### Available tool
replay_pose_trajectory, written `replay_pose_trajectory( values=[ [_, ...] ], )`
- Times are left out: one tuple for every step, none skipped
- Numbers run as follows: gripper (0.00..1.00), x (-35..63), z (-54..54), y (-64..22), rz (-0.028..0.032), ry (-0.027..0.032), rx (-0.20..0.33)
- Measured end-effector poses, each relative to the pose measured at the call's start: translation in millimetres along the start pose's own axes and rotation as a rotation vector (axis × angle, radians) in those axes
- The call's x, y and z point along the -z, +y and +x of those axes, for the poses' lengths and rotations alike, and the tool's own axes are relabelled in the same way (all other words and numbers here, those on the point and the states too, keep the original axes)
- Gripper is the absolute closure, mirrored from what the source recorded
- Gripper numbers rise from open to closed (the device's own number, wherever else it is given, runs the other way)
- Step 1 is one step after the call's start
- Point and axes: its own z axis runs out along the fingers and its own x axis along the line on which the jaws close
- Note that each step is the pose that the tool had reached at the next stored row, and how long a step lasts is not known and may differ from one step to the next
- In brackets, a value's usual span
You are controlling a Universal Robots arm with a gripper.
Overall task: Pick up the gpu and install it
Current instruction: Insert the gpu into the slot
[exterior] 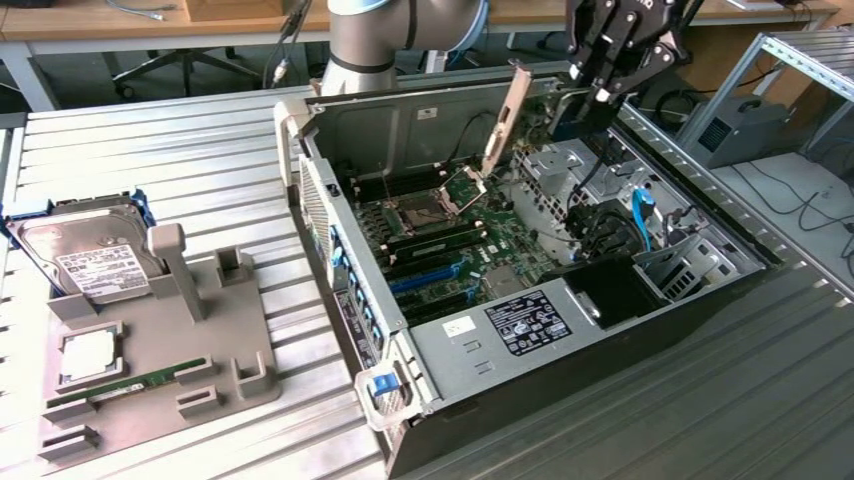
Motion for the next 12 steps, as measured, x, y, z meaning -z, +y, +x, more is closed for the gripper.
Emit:
replay_pose_trajectory(
  values=[
    [0.73, -0.3, -0.1, 2.0, 0.0012, -0.0025, -0.051],
    [0.73, -0.4, -0.2, 3.2, 0.0014, -0.0027, -0.055],
    [0.73, -1.8, -0.4, 4.6, 0.0036, -0.0054, -0.055],
    [0.73, -3.6, -0.4, 5.9, 0.0066, -0.0058, -0.055],
    [0.73, -5.4, -0.5, 7.2, 0.0098, -0.0065, -0.055],
    [0.73, -6.3, -0.5, 7.9, 0.0114, -0.0069, -0.055],
    [0.73, -7.1, -0.5, 8.4, 0.0128, -0.0072, -0.055],
    [0.73, -9.2, -0.5, 9.8, 0.0168, -0.0077, -0.055],
    [0.73, -10.0, -0.6, 10.3, 0.0185, -0.0078, -0.055],
    [0.73, -11.1, -0.6, 11.0, 0.0208, -0.0080, -0.055],
    [0.73, -12.0, -0.6, 11.6, 0.0228, -0.0080, -0.054],
    [0.73, -12.9, -0.6, 12.1, 0.0248, -0.0081, -0.054]
  ],
)
